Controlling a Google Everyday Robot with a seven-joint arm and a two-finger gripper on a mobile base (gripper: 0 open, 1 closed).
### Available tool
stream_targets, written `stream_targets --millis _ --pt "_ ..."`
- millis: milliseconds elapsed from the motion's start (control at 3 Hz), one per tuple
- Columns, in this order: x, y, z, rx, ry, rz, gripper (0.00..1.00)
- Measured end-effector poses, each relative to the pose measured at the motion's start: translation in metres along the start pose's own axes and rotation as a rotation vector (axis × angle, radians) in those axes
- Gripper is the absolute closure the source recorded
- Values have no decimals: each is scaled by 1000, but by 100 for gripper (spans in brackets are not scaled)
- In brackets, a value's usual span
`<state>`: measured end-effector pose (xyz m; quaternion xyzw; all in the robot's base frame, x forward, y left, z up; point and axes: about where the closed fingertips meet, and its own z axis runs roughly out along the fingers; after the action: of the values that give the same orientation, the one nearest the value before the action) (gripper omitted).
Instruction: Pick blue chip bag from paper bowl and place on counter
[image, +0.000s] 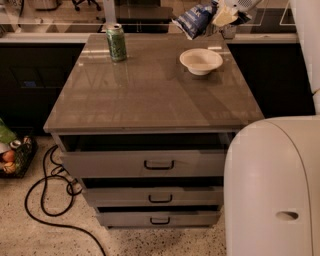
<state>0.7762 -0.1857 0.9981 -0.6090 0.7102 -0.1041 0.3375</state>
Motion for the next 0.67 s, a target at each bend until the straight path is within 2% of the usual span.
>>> stream_targets --millis 667 --pt "-67 29 -12 -53 -174 -65 100"
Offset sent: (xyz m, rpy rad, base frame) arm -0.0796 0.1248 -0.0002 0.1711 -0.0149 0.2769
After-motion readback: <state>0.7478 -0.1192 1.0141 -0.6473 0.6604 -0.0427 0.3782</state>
